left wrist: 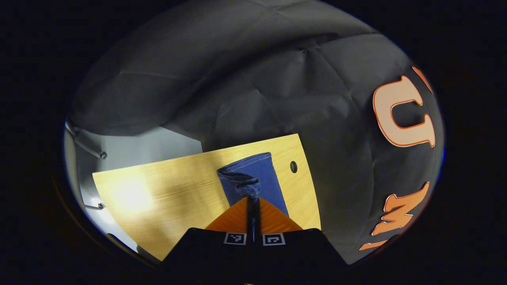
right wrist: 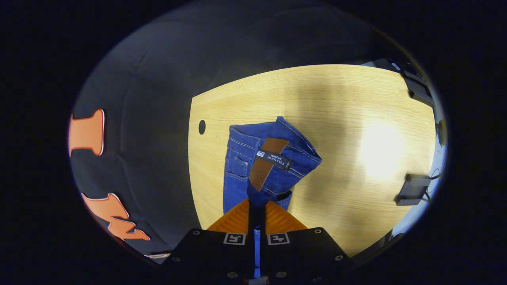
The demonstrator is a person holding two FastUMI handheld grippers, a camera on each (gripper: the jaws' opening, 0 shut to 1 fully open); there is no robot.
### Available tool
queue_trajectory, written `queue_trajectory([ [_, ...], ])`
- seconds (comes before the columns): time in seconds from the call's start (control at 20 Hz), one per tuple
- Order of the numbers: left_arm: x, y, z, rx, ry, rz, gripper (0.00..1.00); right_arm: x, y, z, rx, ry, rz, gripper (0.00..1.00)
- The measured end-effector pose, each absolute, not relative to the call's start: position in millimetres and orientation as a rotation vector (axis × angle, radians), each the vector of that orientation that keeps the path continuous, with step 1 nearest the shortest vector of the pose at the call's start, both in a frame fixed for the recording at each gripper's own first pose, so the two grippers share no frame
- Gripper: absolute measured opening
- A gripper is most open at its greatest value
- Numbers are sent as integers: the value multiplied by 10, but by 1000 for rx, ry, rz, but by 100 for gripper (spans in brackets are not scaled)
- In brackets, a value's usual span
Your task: Grasp the waist and the cuffs of the jeans and fold them to make the two legs overlap; first hold the waist and fold one-third of the jeans toward the cuffs, then hold the cuffs and fold the remaining one-third in the same direction to finish folding.
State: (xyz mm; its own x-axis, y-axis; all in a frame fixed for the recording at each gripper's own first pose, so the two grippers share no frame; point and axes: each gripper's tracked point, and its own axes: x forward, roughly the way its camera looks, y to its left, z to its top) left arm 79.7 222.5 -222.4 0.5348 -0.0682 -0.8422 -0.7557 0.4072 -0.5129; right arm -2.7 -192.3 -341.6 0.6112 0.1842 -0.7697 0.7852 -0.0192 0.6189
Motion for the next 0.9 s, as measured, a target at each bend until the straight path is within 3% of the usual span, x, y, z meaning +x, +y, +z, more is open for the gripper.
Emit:
queue_trajectory([
  [0.3,1565,2031,-2647,-932,1073,487,0,650,-1851,-3606,1544,944,-658,6],
  [0.5,1765,1943,-2909,-802,1184,454,1,1006,-1790,-3805,1587,1003,-687,6],
  [0.7,2132,1868,-2967,-707,1140,372,5,1132,-1773,-3807,1616,1041,-695,6],
  [0.75,2212,1877,-2996,-686,1119,364,11,1115,-1782,-3791,1591,1040,-677,6],
  [0.8,2293,1877,-2943,-676,1094,346,24,1105,-1810,-3753,1558,1027,-650,6],
  [0.85,2368,1882,-2872,-671,1074,329,34,1122,-1844,-3684,1539,993,-606,11],
  [0.9,2428,1872,-2763,-669,1053,308,57,1119,-1897,-3588,1525,954,-565,14],
])
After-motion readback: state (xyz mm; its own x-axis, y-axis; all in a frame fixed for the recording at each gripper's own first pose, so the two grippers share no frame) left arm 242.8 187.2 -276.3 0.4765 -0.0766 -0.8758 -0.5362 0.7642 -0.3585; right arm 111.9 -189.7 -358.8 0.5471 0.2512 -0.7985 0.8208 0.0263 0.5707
